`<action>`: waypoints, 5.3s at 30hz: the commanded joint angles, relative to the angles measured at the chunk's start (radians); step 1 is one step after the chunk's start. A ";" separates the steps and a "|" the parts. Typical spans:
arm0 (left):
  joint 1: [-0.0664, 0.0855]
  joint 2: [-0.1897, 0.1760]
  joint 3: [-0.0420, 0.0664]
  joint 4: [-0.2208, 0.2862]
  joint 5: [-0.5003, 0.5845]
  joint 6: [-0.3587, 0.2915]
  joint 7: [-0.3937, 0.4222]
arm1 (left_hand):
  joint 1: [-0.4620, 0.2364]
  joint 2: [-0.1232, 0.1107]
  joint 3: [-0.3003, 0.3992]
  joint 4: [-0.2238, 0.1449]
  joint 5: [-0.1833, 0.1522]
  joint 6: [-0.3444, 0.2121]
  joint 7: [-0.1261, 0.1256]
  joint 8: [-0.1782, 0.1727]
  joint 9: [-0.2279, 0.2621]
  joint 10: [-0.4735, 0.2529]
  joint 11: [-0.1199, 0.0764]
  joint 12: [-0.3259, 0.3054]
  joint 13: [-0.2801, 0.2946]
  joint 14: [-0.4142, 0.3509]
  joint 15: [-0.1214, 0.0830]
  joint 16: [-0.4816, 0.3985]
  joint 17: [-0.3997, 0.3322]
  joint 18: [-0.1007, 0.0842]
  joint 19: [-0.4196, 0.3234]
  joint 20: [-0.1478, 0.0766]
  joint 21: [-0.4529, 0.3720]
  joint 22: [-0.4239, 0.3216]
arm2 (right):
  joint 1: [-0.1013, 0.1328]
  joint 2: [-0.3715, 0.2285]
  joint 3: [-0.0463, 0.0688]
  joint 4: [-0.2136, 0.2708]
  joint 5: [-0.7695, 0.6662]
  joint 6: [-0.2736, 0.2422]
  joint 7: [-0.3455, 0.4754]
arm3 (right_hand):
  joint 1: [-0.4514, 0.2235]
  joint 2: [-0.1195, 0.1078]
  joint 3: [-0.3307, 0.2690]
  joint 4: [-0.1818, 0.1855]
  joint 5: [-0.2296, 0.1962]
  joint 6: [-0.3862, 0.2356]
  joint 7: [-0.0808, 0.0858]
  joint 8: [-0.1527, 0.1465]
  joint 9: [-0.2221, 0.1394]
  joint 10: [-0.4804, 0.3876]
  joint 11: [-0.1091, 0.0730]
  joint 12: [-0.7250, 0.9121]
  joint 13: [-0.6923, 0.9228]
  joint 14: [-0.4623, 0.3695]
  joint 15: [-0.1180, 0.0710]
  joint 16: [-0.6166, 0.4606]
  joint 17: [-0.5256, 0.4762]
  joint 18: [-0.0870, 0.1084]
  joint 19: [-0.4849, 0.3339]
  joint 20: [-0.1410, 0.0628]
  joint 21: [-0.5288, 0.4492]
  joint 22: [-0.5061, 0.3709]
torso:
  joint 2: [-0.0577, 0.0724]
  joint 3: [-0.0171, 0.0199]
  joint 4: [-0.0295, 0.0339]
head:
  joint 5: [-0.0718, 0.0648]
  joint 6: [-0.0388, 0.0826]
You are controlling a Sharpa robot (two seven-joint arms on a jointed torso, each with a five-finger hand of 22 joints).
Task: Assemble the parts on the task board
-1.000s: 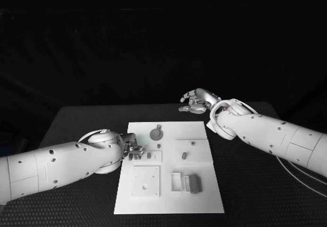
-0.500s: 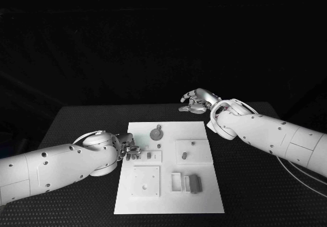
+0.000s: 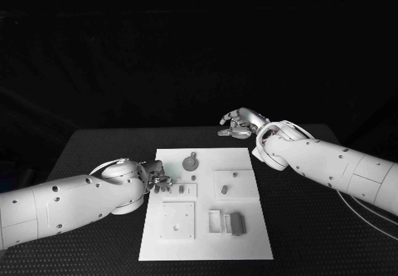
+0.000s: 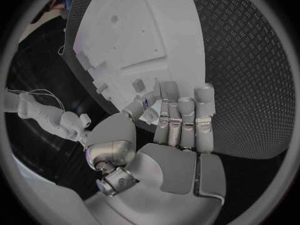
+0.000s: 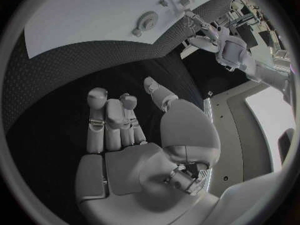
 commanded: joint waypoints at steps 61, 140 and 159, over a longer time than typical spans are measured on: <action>-0.021 0.026 -0.005 -0.018 0.008 0.039 0.001 | 0.019 0.017 0.019 -0.001 -0.082 0.020 -0.023 -0.005 0.002 0.045 -0.043 -0.003 -0.007 0.068 -0.076 -0.008 -0.005 0.051 0.044 -0.069 -0.004 0.019 | -0.001 -0.004 0.000 0.003 -0.003 0.016 0.004 | -0.006 0.001 0.000 0.006 -0.003 0.002 0.010 0.005 -0.001 -0.009 -0.002 0.005 -0.002 -0.006 0.001 -0.005 0.001 0.078 -0.003 -0.007 -0.004 0.016 | 0.000 -0.0008 0.0006 | -0.002 -0.012; -0.021 0.017 0.000 -0.027 0.006 -0.011 0.010 | -0.080 -0.224 -0.142 0.159 -0.392 0.033 -0.033 0.006 0.006 0.055 -0.053 0.003 -0.006 0.074 -0.085 -0.005 0.006 0.058 0.055 -0.075 -0.020 0.019 | -0.003 -0.007 0.000 0.002 -0.003 0.018 0.004 | -0.005 0.000 -0.001 0.007 -0.003 0.002 0.010 0.006 -0.001 -0.009 -0.003 0.007 -0.003 -0.005 0.000 -0.005 0.003 0.078 -0.003 -0.008 -0.004 0.017 | 0.000 -0.0008 0.0000 | -0.002 -0.007; -0.020 -0.026 0.049 -0.019 0.291 -0.279 0.198 | -0.057 -0.291 -0.215 0.190 -0.391 -0.151 0.050 -0.072 -0.011 -0.123 0.030 -0.089 -0.043 -0.074 -0.003 -0.125 -0.055 0.047 -0.097 -0.005 -0.157 -0.029 | -0.005 -0.007 -0.001 -0.002 -0.003 0.025 0.010 | -0.002 -0.003 -0.001 0.004 -0.003 0.000 0.010 0.005 -0.001 -0.010 -0.002 0.007 -0.004 -0.007 0.001 -0.006 0.002 0.078 -0.004 -0.008 -0.004 0.017 | -0.001 -0.0008 -0.0001 | -0.002 0.002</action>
